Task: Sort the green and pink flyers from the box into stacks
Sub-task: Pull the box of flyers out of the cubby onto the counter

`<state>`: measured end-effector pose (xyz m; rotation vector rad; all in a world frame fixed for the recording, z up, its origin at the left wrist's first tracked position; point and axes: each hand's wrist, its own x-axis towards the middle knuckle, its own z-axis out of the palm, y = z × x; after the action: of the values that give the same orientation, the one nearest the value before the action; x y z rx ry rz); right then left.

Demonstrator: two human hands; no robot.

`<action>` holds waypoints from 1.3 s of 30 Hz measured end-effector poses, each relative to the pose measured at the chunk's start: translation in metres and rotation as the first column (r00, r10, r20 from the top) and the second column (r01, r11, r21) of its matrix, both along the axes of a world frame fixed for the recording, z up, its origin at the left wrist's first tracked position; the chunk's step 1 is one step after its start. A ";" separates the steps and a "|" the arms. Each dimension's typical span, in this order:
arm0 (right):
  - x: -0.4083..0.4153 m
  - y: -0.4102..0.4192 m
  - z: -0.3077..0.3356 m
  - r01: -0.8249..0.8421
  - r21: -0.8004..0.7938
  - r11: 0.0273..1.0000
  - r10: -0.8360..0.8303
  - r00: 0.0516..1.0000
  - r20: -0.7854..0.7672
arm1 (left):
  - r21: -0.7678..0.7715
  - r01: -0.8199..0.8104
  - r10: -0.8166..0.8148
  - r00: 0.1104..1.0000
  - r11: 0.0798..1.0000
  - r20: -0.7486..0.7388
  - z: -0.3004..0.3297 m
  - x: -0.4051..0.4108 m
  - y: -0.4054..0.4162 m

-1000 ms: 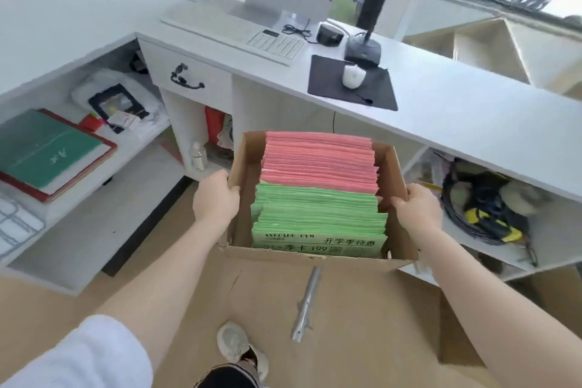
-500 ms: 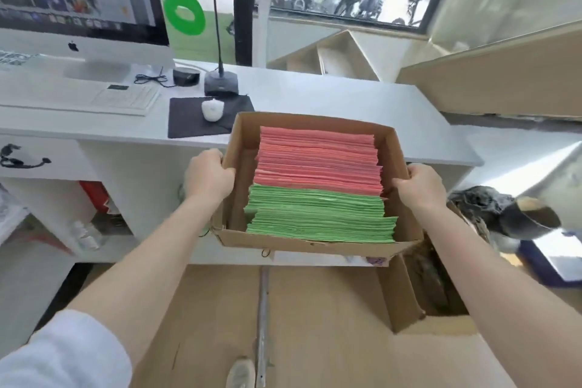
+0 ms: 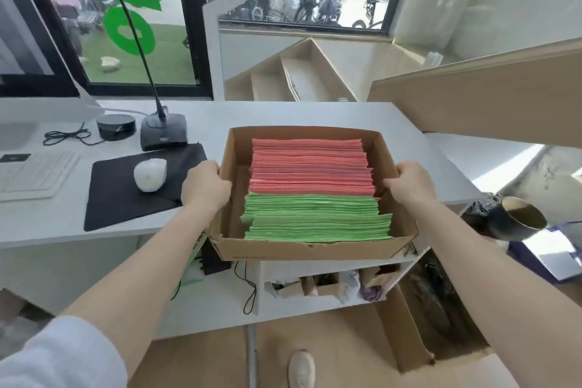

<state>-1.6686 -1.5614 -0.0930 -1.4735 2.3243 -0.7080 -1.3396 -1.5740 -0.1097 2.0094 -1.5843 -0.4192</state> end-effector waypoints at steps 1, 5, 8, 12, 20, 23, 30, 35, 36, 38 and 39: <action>-0.003 -0.017 -0.005 -0.013 0.026 1.000 0.013 1.000 0.007 | 0.021 -0.016 0.015 1.000 1.000 0.021 -0.004 -0.004 -0.014; -0.012 -0.094 -0.014 -0.063 0.099 0.993 0.063 0.998 0.006 | 0.068 -0.089 0.084 0.994 0.994 0.064 -0.008 -0.013 -0.073; -0.014 -0.144 -0.015 -0.104 0.120 0.987 0.102 0.995 0.024 | 0.072 -0.130 0.123 0.989 0.989 0.084 -0.005 -0.015 -0.113; -0.007 -0.206 -0.018 -0.139 0.099 0.985 0.136 0.990 0.034 | 0.081 -0.186 0.177 0.979 0.979 0.106 0.000 -0.014 -0.157; 0.015 -0.287 -0.025 -0.155 0.081 0.985 0.159 0.987 -0.037 | 0.092 -0.222 0.207 0.967 0.971 0.148 0.001 0.007 -0.228; 0.019 -0.298 -0.026 -0.142 0.083 0.986 0.149 0.986 -0.080 | 0.101 -0.203 0.181 0.964 0.974 0.193 0.000 0.010 -0.241; 0.028 -0.287 -0.017 -0.179 -0.064 0.982 0.175 0.982 -0.064 | -0.207 0.139 -0.088 0.967 0.968 0.238 0.008 0.003 -0.240; 0.033 -0.241 0.006 -0.696 -0.119 0.708 0.696 0.716 -0.046 | -0.114 0.762 -0.752 0.647 0.637 0.125 0.020 -0.003 -0.228; 0.034 -0.237 0.005 -0.753 0.008 0.658 0.753 0.657 -0.031 | 0.022 0.811 -0.807 0.579 0.585 0.114 0.018 -0.003 -0.231; 0.032 -0.238 0.002 -0.778 0.131 0.614 0.785 0.619 -0.001 | 0.314 0.801 -0.860 0.475 0.510 0.186 0.017 -0.006 -0.238; 0.033 -0.241 0.003 -0.778 0.146 0.611 0.786 0.618 0.008 | 0.390 0.776 -0.868 0.435 0.497 0.240 0.017 -0.007 -0.242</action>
<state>-1.6360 -1.8025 -0.0901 -2.2005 1.4215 -0.2355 -1.3470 -1.8158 -0.0927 1.3046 -2.9213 -0.5645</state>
